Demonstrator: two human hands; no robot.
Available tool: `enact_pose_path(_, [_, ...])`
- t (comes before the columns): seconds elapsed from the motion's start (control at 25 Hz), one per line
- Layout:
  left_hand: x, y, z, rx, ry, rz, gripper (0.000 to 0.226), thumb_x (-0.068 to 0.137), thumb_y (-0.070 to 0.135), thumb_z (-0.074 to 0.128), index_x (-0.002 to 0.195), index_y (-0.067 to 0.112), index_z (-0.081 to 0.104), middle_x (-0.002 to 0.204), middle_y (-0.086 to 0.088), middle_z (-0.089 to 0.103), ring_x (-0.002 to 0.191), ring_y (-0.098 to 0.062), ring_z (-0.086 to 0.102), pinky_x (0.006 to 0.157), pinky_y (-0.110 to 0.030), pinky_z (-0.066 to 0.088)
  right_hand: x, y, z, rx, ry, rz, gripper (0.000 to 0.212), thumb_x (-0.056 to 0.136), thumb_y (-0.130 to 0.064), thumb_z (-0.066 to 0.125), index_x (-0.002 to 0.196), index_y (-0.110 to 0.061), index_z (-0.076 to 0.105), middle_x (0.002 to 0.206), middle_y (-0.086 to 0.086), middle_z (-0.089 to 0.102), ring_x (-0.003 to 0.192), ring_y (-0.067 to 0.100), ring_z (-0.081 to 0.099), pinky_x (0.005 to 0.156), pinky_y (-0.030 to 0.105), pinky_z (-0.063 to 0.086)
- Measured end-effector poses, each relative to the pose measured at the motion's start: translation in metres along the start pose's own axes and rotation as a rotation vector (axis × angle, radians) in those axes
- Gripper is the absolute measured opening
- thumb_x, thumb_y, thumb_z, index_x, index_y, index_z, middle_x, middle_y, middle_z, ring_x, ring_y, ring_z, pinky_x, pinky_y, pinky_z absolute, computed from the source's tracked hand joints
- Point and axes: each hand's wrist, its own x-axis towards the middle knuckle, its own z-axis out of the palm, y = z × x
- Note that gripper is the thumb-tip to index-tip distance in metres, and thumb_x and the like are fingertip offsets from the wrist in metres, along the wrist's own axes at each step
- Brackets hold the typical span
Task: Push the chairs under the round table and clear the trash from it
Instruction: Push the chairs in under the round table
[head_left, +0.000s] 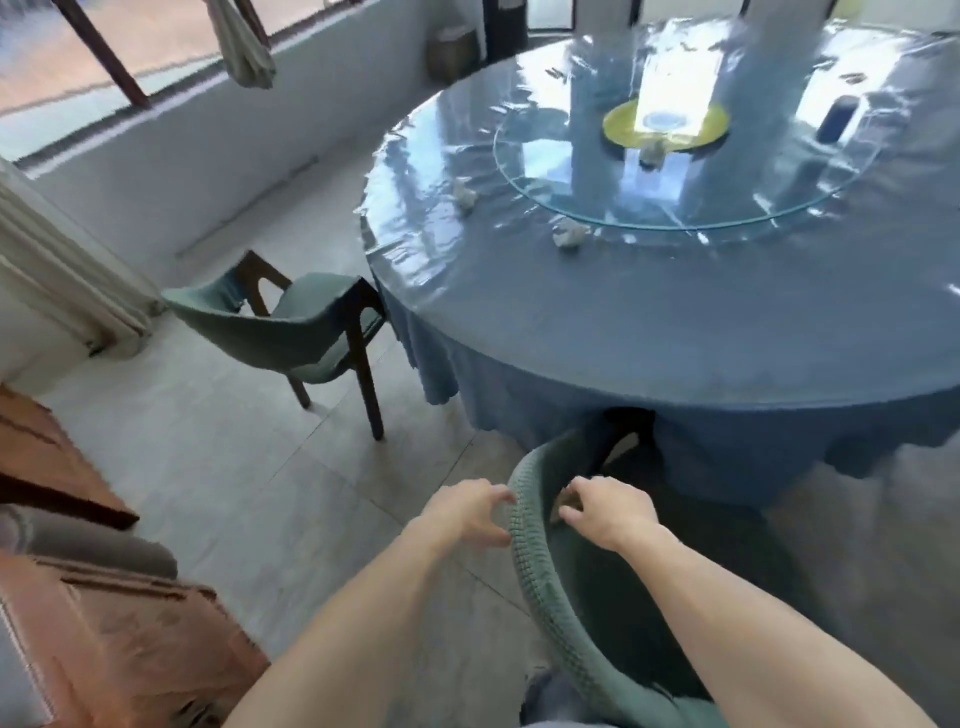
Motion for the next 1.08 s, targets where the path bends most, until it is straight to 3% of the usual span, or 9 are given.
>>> enact_pose_path(0.12, [0.029, 0.014, -0.015, 0.148, -0.029, 0.129, 0.061, 0.081, 0.047, 0.066, 0.138, 0.039, 0.046, 0.129, 0.001, 0.054, 0.123, -0.022, 0.05, 0.098, -0.04, 0.044, -0.012, 0.015, -0.004, 0.087, 0.003, 0.1, 0.044, 0.094, -0.052, 0.046, 0.13, -0.03, 0.056, 0.126, -0.003, 0.061, 0.116, 0.023, 0.058, 0.088, 0.038, 0.048])
enact_pose_path(0.4, [0.075, 0.035, 0.005, 0.451, -0.134, 0.444, 0.067, 0.078, 0.039, 0.071, 0.14, 0.041, 0.045, 0.134, 0.002, 0.049, 0.13, -0.021, 0.043, 0.101, -0.042, 0.039, -0.068, 0.044, 0.038, 0.288, -0.052, 0.416, 0.053, 0.092, -0.057, 0.048, 0.139, -0.031, 0.05, 0.134, -0.003, 0.057, 0.121, 0.021, 0.056, 0.095, 0.039, 0.048])
enact_pose_path(0.68, [0.109, 0.002, 0.003, 0.673, -0.193, 0.693, 0.076, 0.071, 0.036, 0.073, 0.14, 0.04, 0.042, 0.137, 0.004, 0.046, 0.133, -0.02, 0.039, 0.101, -0.043, 0.039, -0.081, -0.034, 0.076, 0.472, -0.076, 0.575, 0.075, 0.082, -0.08, 0.044, 0.142, -0.035, 0.043, 0.134, -0.003, 0.054, 0.125, 0.02, 0.053, 0.097, 0.04, 0.045])
enact_pose_path(0.76, [0.118, -0.005, 0.007, 0.749, -0.162, 0.768, 0.078, 0.072, 0.032, 0.073, 0.142, 0.037, 0.041, 0.14, 0.003, 0.045, 0.135, -0.02, 0.037, 0.107, -0.045, 0.036, -0.078, -0.061, 0.087, 0.502, -0.092, 0.581, 0.081, 0.076, -0.081, 0.052, 0.143, -0.037, 0.038, 0.131, -0.003, 0.054, 0.122, 0.021, 0.054, 0.096, 0.04, 0.045])
enact_pose_path(0.88, [0.125, -0.01, 0.015, 0.801, -0.062, 0.841, 0.072, 0.077, 0.027, 0.071, 0.143, 0.028, 0.042, 0.143, -0.002, 0.044, 0.137, -0.022, 0.035, 0.116, -0.042, 0.026, -0.066, -0.084, 0.109, 0.408, -0.12, 0.642, 0.078, 0.079, -0.05, 0.067, 0.145, -0.039, 0.028, 0.129, 0.0, 0.054, 0.119, 0.028, 0.056, 0.096, 0.044, 0.047])
enact_pose_path(0.96, [0.127, -0.012, 0.021, 0.832, -0.027, 0.872, 0.069, 0.081, 0.028, 0.071, 0.144, 0.026, 0.042, 0.144, -0.004, 0.044, 0.138, -0.023, 0.034, 0.118, -0.041, 0.021, -0.06, -0.086, 0.118, 0.364, -0.107, 0.694, 0.071, 0.085, -0.023, 0.06, 0.146, -0.04, 0.026, 0.127, 0.001, 0.055, 0.117, 0.03, 0.057, 0.096, 0.046, 0.047])
enact_pose_path(1.08, [0.129, -0.011, 0.028, 0.868, 0.041, 0.929, 0.059, 0.083, 0.032, 0.069, 0.137, 0.025, 0.048, 0.138, -0.004, 0.048, 0.135, -0.024, 0.04, 0.116, -0.039, 0.022, -0.056, -0.081, 0.12, 0.318, -0.126, 0.682, 0.071, 0.086, -0.013, 0.054, 0.145, -0.041, 0.027, 0.123, 0.002, 0.061, 0.112, 0.032, 0.06, 0.09, 0.044, 0.05])
